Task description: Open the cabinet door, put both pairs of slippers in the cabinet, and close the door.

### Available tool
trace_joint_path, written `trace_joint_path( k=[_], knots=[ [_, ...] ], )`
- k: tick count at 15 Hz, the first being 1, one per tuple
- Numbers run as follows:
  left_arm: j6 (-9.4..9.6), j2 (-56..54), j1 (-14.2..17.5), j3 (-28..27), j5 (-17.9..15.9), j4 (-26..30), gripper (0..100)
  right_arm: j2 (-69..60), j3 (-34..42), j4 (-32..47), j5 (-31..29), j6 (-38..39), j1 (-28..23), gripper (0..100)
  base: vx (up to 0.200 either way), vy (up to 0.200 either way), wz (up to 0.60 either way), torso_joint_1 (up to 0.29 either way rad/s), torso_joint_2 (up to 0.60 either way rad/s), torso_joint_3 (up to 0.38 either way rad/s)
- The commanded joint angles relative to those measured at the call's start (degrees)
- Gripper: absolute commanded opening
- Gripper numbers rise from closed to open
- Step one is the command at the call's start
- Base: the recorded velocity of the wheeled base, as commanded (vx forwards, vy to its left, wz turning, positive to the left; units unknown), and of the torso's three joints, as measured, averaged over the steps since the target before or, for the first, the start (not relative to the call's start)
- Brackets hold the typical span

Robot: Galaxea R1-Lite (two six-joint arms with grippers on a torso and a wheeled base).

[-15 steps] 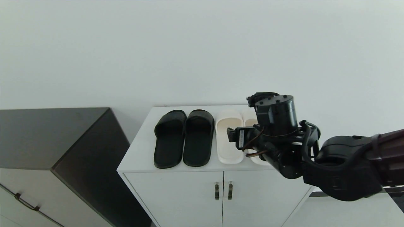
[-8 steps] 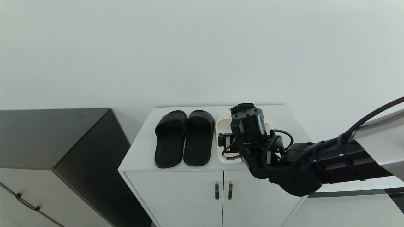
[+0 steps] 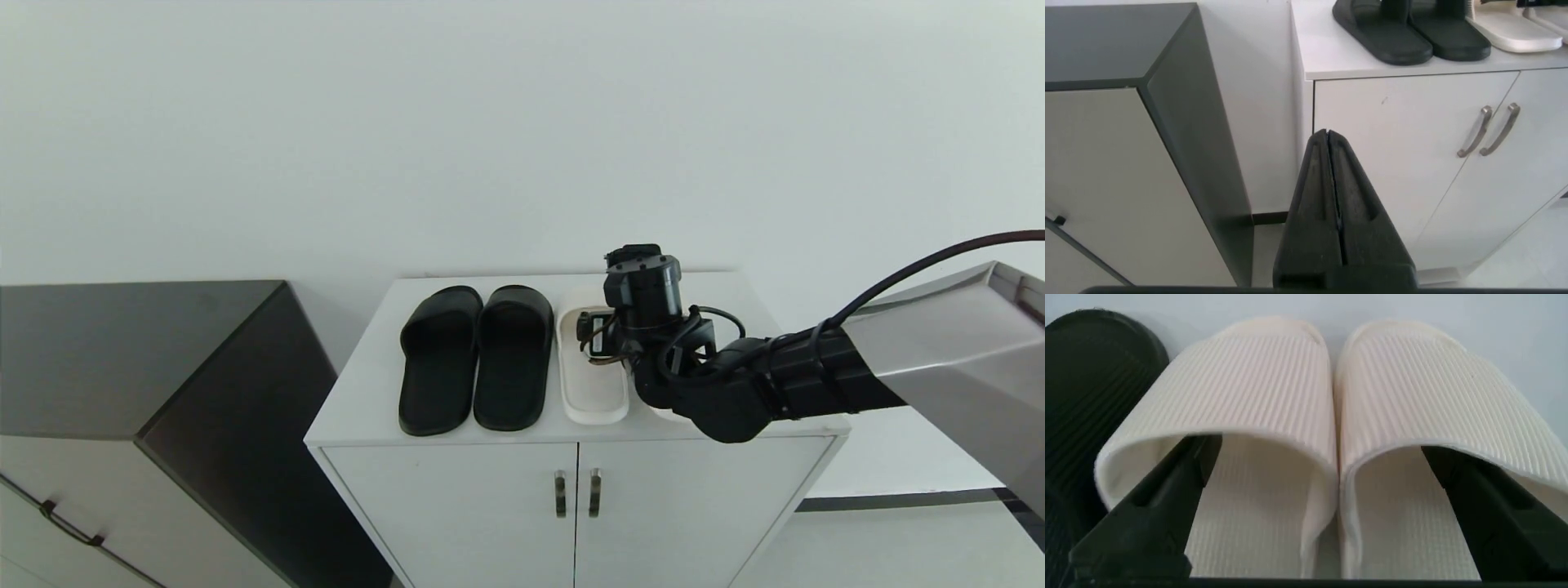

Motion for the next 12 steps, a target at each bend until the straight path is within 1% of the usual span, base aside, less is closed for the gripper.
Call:
trace_joint_path(
  k=[1,2,3,9,12],
  knots=[
    [-0.01,0.07,-0.01,0.0,0.13,-0.01,0,2.74,-3.11,0.01,0.08,-0.95,-0.91,100,0.0,0.0,0.0,0.0,0.0,0.0],
    [-0.1,0.07,-0.01,0.0,0.13,-0.01,0,3.36,-3.9,0.01,0.08,-1.13,-1.17,100,0.0,0.0,0.0,0.0,0.0,0.0],
    [-0.1,0.07,-0.01,0.0,0.13,-0.01,0,3.8,-4.43,0.01,0.08,-1.13,-1.26,0,0.0,0.0,0.0,0.0,0.0,0.0],
    [-0.62,0.07,-0.01,0.0,0.13,-0.01,0,3.89,-4.78,-0.07,-0.36,-2.01,-1.26,0,0.0,0.0,0.0,0.0,0.0,0.0],
    [-0.62,0.07,-0.01,0.0,0.31,-0.01,0,1.25,-4.34,-0.07,-0.45,-2.44,-1.26,0,0.0,0.0,0.0,0.0,0.0,0.0]
  ],
)
